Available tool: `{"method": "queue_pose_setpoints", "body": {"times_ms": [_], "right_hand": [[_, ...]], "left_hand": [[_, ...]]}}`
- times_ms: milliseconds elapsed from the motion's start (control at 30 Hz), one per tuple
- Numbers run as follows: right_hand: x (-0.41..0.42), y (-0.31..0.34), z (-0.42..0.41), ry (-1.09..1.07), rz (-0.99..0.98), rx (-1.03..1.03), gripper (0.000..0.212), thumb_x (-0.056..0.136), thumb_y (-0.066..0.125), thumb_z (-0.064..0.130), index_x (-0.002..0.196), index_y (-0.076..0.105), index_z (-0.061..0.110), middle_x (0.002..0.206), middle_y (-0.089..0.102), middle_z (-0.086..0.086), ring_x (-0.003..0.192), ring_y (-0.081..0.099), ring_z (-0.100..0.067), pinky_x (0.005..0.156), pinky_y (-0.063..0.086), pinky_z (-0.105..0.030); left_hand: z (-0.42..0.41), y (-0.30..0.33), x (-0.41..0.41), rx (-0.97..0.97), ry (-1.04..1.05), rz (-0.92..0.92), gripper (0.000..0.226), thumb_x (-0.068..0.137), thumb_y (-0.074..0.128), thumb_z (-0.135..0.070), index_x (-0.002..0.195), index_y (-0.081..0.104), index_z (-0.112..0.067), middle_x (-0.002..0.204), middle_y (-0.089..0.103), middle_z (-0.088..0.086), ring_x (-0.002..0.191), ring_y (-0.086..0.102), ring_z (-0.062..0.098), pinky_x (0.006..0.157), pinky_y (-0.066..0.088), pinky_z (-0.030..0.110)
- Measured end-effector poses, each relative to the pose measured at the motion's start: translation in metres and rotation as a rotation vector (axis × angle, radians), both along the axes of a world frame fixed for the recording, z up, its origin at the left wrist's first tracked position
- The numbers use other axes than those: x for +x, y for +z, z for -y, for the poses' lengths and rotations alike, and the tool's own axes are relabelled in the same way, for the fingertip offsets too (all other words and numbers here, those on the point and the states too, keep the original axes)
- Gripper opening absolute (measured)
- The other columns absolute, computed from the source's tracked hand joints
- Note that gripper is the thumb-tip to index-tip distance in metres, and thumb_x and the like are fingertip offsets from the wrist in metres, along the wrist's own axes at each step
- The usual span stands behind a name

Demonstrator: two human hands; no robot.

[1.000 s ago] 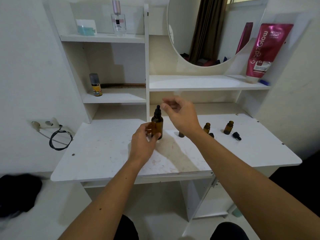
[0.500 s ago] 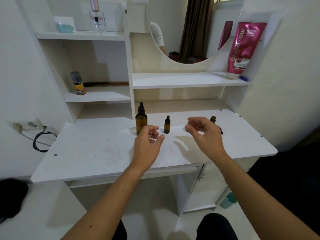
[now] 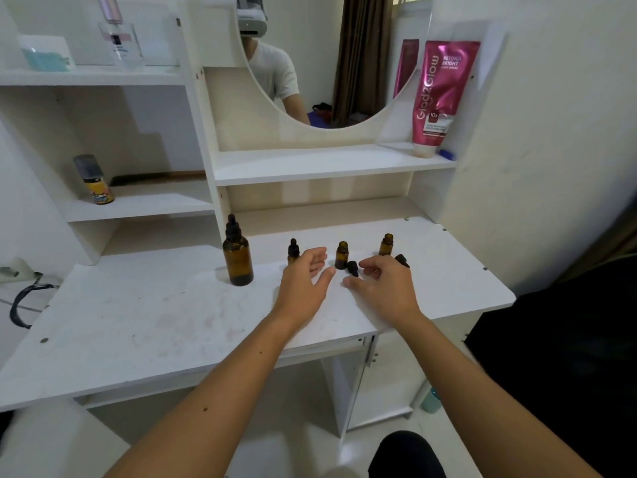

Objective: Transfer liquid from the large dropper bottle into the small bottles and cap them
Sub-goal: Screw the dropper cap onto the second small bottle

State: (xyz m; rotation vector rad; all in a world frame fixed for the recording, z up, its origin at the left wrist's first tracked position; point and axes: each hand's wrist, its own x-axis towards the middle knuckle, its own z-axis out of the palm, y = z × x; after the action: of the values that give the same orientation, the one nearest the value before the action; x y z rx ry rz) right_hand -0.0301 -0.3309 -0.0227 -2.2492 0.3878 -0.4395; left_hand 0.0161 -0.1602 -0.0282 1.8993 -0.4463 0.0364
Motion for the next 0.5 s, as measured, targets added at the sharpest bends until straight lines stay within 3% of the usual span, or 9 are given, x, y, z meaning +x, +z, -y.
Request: {"method": "queue_pose_setpoints", "body": {"times_ms": [67, 233, 367, 500], "right_hand": [[0.005, -0.001, 0.001, -0.004, -0.002, -0.032, 0.051, 0.081, 0.088, 0.04, 0.121, 0.073, 0.011, 0.109, 0.073, 0.001, 0.095, 0.065, -0.011, 0.09, 0.052, -0.024], [0.003, -0.003, 0.008, -0.043, 0.067, -0.028, 0.015, 0.093, 0.078, 0.023, 0.104, 0.08, 0.013, 0.086, 0.073, 0.007, 0.079, 0.064, -0.002, 0.086, 0.053, -0.023], [0.001, -0.004, 0.013, -0.085, 0.121, 0.028, 0.012, 0.096, 0.074, 0.02, 0.105, 0.08, 0.016, 0.088, 0.072, 0.01, 0.082, 0.064, 0.005, 0.079, 0.046, -0.008], [-0.002, 0.002, 0.024, -0.128, 0.21, 0.163, 0.014, 0.095, 0.074, 0.015, 0.109, 0.078, 0.015, 0.096, 0.076, 0.008, 0.088, 0.07, 0.001, 0.094, 0.057, -0.023]], "left_hand": [[0.007, -0.002, 0.004, -0.003, 0.001, -0.005, 0.049, 0.099, 0.068, -0.025, 0.145, 0.052, -0.02, 0.142, 0.061, -0.003, 0.128, 0.058, 0.012, 0.111, 0.048, 0.032], [0.022, -0.003, 0.016, -0.014, -0.002, -0.013, 0.051, 0.098, 0.07, -0.021, 0.145, 0.053, -0.016, 0.137, 0.063, -0.002, 0.125, 0.06, 0.01, 0.109, 0.049, 0.031], [0.029, -0.002, 0.02, -0.018, 0.03, 0.005, 0.043, 0.096, 0.072, -0.018, 0.137, 0.06, -0.016, 0.121, 0.069, -0.006, 0.113, 0.065, 0.006, 0.104, 0.052, 0.026], [0.029, -0.004, 0.022, -0.014, 0.04, 0.013, 0.036, 0.095, 0.073, -0.02, 0.13, 0.064, -0.016, 0.111, 0.07, -0.01, 0.104, 0.065, -0.001, 0.096, 0.053, 0.018]]}}
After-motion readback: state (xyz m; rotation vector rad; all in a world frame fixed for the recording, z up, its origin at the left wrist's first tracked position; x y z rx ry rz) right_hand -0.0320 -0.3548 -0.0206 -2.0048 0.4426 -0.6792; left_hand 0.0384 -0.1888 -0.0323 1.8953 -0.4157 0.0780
